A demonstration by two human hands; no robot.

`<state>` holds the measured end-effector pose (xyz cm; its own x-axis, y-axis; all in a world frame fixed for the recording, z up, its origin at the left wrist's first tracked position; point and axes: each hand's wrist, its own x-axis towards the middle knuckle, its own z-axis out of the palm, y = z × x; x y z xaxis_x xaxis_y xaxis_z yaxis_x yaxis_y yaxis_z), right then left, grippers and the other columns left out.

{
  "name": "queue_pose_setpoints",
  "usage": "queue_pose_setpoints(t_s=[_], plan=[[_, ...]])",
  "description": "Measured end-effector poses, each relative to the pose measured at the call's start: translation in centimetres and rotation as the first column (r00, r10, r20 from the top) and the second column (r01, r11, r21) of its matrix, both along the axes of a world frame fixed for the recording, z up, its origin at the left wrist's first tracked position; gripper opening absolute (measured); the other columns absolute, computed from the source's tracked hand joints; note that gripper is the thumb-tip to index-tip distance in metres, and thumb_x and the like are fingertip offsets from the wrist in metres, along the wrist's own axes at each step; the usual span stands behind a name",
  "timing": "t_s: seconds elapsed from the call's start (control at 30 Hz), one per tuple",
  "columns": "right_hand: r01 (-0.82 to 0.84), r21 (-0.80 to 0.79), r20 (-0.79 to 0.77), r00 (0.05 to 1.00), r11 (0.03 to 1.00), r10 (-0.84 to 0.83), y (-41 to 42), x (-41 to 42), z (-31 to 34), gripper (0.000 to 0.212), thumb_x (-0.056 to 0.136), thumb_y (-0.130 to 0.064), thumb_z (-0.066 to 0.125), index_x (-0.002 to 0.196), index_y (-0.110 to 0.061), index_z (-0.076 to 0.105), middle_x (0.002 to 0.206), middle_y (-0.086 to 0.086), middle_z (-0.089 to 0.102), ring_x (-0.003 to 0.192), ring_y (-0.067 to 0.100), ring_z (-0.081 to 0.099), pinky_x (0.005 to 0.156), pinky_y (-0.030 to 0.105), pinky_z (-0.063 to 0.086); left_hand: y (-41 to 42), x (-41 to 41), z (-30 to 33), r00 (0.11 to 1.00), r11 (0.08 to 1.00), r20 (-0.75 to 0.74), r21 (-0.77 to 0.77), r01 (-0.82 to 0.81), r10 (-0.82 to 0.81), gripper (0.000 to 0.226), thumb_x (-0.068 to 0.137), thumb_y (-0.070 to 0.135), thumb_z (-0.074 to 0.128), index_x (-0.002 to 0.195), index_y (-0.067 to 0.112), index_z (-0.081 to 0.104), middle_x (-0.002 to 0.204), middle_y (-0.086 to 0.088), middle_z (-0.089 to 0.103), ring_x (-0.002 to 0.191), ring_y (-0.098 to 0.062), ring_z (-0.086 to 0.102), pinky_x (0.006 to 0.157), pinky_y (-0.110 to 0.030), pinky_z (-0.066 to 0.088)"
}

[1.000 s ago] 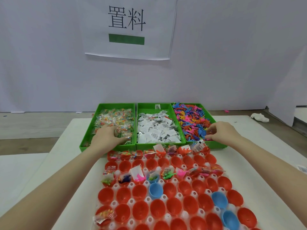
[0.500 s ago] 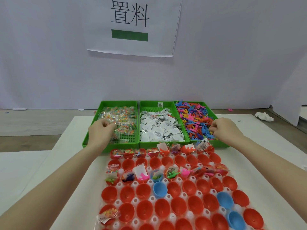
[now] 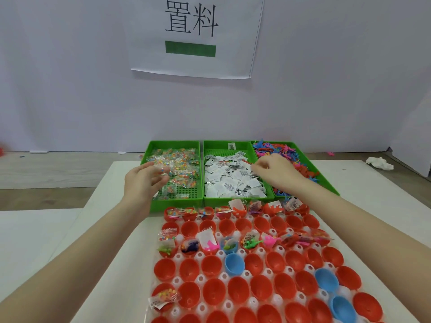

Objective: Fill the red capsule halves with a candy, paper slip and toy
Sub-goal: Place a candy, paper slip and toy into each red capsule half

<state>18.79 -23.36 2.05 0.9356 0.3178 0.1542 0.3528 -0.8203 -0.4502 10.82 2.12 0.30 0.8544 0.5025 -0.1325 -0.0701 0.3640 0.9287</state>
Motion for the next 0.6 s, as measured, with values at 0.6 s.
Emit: queue_pose_setpoints(t_s=[0.6], plan=[[0.046, -0.059, -0.171, 0.984, 0.997, -0.055, 4.8, -0.7, -1.5, 0.022, 0.075, -0.001, 0.068, 0.096, -0.006, 0.069, 0.106, 0.004, 0.064, 0.082, 0.014, 0.053, 0.069, 0.025, 0.042, -3.9, -8.7, 1.8, 0.941, 0.941, 0.032, 0.059, 0.334, -0.336, 0.024, 0.082, 0.002, 0.059, 0.103, 0.014, 0.06, 0.089, -0.006, 0.074, 0.063, -0.011, 0.067, 0.057, -0.015, 0.052]])
